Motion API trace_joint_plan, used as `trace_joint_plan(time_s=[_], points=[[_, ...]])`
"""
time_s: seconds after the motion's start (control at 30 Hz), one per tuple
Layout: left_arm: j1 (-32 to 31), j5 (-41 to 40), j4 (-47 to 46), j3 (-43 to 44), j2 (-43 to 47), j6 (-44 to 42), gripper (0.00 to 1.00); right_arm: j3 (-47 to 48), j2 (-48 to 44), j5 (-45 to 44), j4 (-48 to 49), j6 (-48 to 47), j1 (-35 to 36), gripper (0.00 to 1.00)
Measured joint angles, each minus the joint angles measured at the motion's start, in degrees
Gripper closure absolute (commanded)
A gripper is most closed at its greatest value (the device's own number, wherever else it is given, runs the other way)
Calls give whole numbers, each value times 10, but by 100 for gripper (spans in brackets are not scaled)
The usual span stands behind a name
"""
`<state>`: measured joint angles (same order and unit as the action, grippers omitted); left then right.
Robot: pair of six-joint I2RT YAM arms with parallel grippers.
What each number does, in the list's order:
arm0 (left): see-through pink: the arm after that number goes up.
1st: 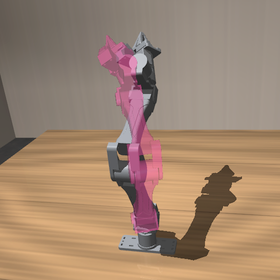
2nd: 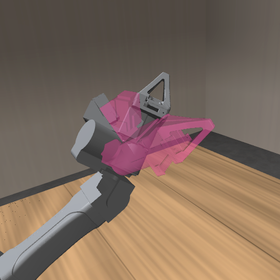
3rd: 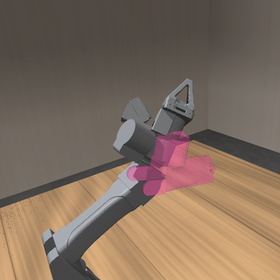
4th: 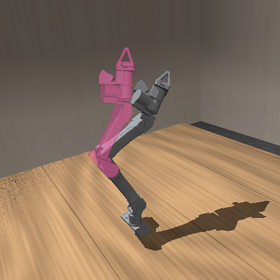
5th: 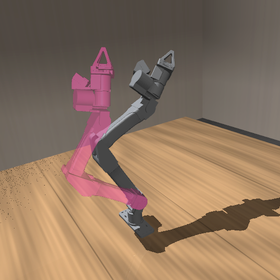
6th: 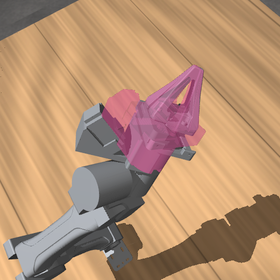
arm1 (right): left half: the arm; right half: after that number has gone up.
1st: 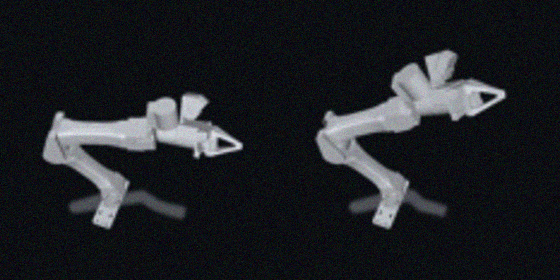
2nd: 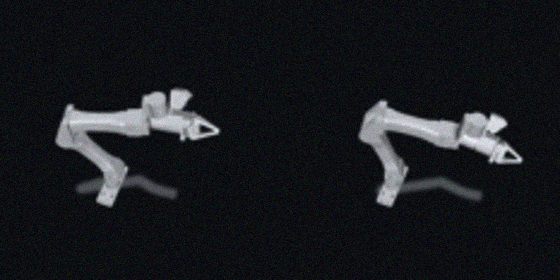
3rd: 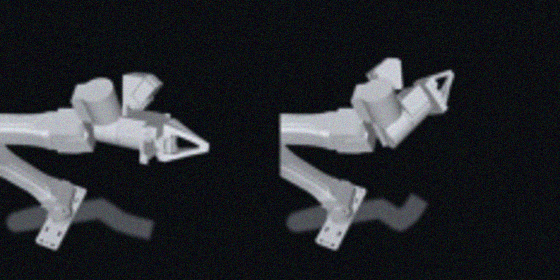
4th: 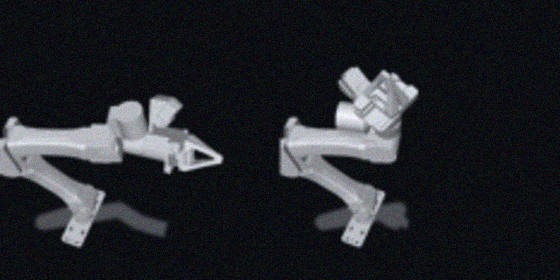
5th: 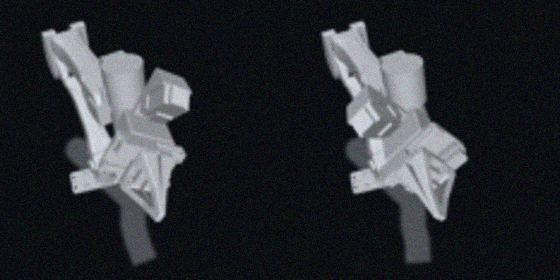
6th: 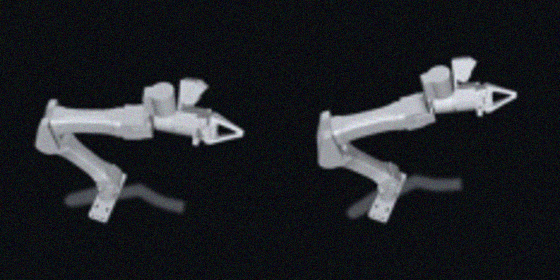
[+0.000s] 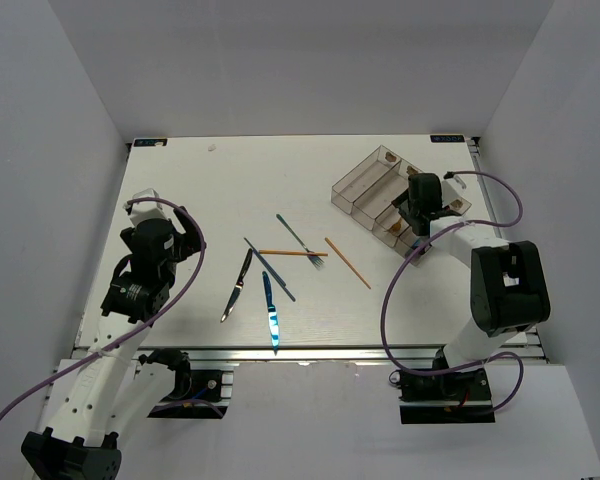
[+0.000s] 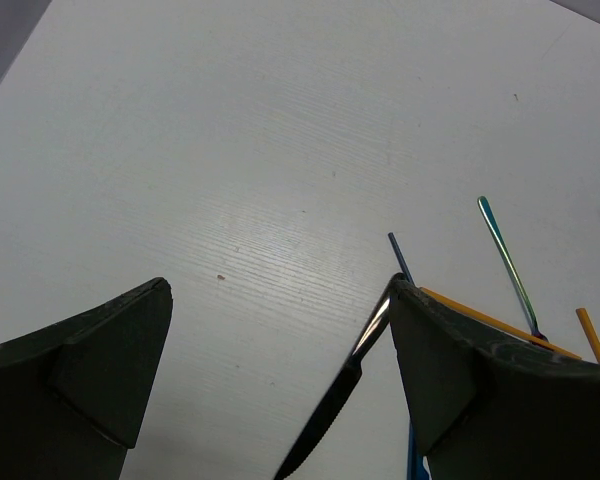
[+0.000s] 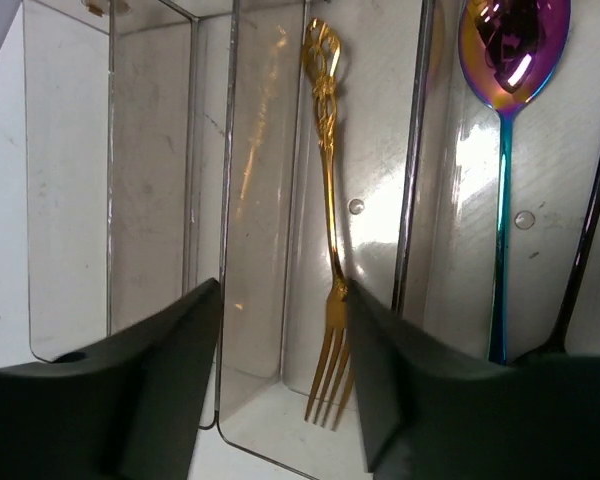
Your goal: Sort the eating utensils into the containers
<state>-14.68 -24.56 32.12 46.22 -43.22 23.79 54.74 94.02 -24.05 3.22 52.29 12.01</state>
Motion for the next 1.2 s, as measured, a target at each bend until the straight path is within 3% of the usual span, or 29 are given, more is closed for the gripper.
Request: trace_joint_plan(time_s=[0.23,0.4,0.5,0.63,0.67,0.9,1.2], points=[[0,0,0,0,0,0,2,7,-6,13,8,-22,0,34],[0,0,0,0,-3,0,2,20,-22,102,63,-124,15,34],[0,0,0,0,-3,0,2,81,-3,151,53,-217,63,27],[0,-1,0,0,-6,0,2,212,62,176,-7,-323,148,28],[0,-1,0,0,-8,0,2,242,80,177,-31,-346,170,29],[0,-1,0,0,-19,0,2,346,202,189,-169,-459,280,64],[0,0,0,0,-23,0,2,361,278,206,-247,-523,311,66]])
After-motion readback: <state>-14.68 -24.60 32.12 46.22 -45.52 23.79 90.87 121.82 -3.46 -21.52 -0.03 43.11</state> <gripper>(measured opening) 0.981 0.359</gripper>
